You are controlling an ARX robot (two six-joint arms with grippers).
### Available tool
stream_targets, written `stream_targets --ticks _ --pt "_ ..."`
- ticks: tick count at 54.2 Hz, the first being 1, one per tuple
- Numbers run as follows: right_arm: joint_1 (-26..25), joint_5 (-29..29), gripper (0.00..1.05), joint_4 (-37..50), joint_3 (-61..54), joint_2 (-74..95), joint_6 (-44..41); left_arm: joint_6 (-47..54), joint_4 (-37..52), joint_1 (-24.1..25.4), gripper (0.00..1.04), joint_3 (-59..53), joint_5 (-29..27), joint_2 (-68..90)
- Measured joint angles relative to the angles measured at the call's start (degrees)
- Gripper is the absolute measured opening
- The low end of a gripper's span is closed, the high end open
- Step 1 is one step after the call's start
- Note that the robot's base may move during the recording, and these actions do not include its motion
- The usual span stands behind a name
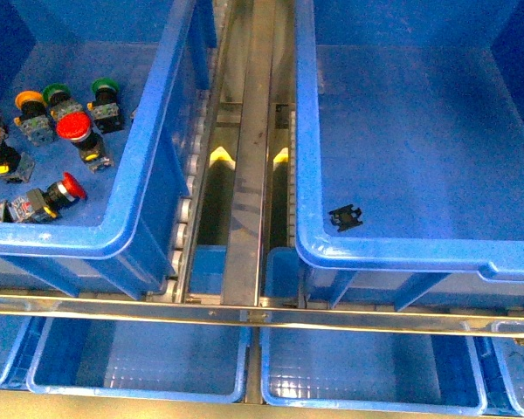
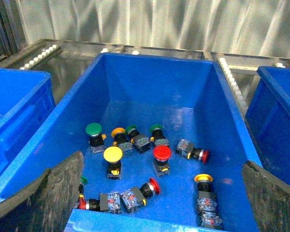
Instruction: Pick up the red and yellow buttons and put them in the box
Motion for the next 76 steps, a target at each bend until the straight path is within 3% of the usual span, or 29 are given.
stream_targets --ticks 59,61,64,67,76 --pt "0.0 0.0 0.98 0.0 0.0 0.0 0.0 0.0 -0.1 0.0 0.97 0.1 -0.2 0.1" --pt "0.0 0.0 0.98 0.0 0.0 0.0 0.0 -2.9 -4.9 -0.6 0.97 1.6 -2.6 1.8" --pt "0.0 0.0 0.98 0.0 0.0 0.0 0.0 -10.5 -18.9 -2.1 0.97 7.8 -7.8 10.6" --pt "0.0 0.0 0.98 0.0 0.0 0.0 0.0 -14.9 -24.9 -2.1 0.97 12.9 -8.9 19.4" --pt "0.0 0.0 0.98 0.0 0.0 0.0 0.0 -16.4 -15.6 0.7 0.97 27.6 -4.4 42.8"
